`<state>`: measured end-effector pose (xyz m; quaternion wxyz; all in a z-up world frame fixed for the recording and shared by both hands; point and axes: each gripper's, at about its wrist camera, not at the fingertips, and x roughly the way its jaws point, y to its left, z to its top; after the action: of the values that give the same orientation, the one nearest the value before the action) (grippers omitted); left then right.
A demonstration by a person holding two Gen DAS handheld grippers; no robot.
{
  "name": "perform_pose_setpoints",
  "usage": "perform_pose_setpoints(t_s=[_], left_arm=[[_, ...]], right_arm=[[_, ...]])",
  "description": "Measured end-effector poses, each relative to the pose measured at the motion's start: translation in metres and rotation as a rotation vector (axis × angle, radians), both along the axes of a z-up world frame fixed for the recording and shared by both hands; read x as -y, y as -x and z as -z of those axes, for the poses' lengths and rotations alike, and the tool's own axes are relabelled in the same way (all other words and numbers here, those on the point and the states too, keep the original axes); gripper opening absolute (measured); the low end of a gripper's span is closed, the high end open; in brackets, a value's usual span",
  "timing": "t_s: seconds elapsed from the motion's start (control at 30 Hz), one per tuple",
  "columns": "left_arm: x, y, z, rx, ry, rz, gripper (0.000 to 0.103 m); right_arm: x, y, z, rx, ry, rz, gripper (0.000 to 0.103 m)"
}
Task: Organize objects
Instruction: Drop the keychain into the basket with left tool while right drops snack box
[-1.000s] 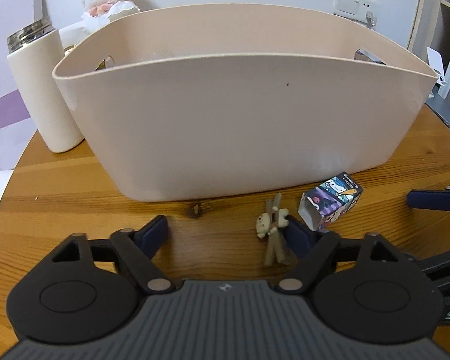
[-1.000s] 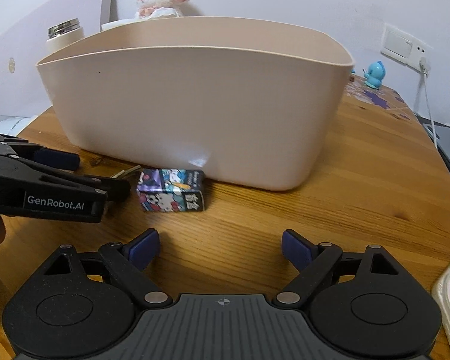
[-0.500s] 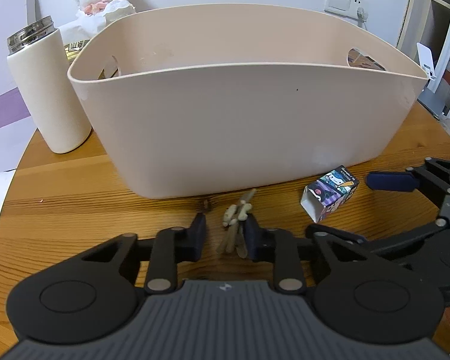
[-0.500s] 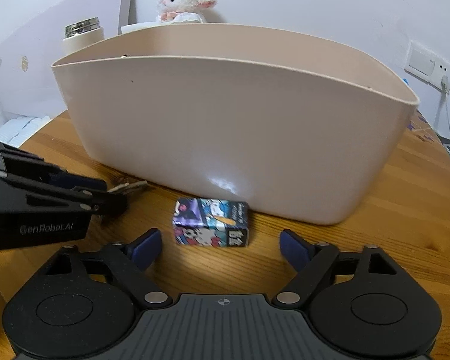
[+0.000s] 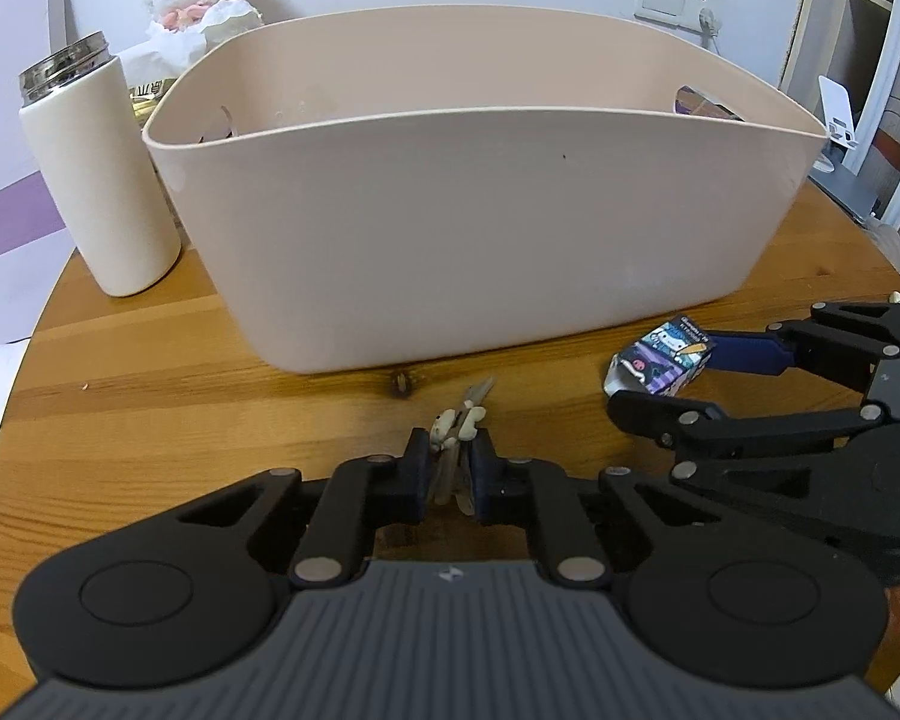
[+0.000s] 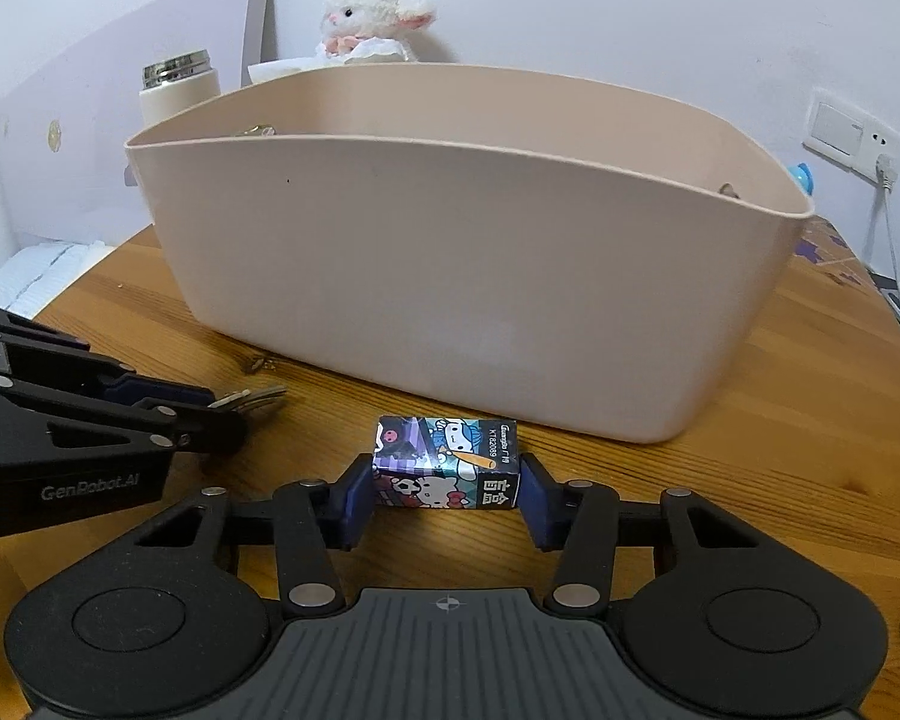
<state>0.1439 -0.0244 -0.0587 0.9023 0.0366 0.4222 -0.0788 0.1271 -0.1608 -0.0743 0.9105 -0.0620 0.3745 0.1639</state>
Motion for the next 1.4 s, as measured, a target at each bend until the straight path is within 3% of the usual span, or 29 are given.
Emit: perform_pose_setpoints(t_s=[0.2,0.57,0.9,1.17,1.4], left_arm=[[-0.003,0.015,-0.014,0.029,0.003,-0.004,0.015],[-0.012,0.043,-0.067,0.159,-0.002,-0.017,0.015],[-0.012,0.035,-0.112,0.262,-0.016,-0.023,0.015],[-0.006,-0.004,-0.128,0.276,-0.036,-0.041,0.015],[0.002,-0.050,-0.116,0.205,-0.060,-0.064,0.015]], right_arm=[[0.009,0.022,-0.025,0.070,-0.015,0.008,0.047],[0.033,0.048,-0.085,0.227,-0.037,0.041,0.047],[0.036,0.032,-0.130,0.339,-0.037,0.069,0.047],[0.035,-0.005,-0.140,0.336,-0.026,0.090,0.047],[0.032,-0.040,-0.127,0.266,-0.008,0.099,0.047]])
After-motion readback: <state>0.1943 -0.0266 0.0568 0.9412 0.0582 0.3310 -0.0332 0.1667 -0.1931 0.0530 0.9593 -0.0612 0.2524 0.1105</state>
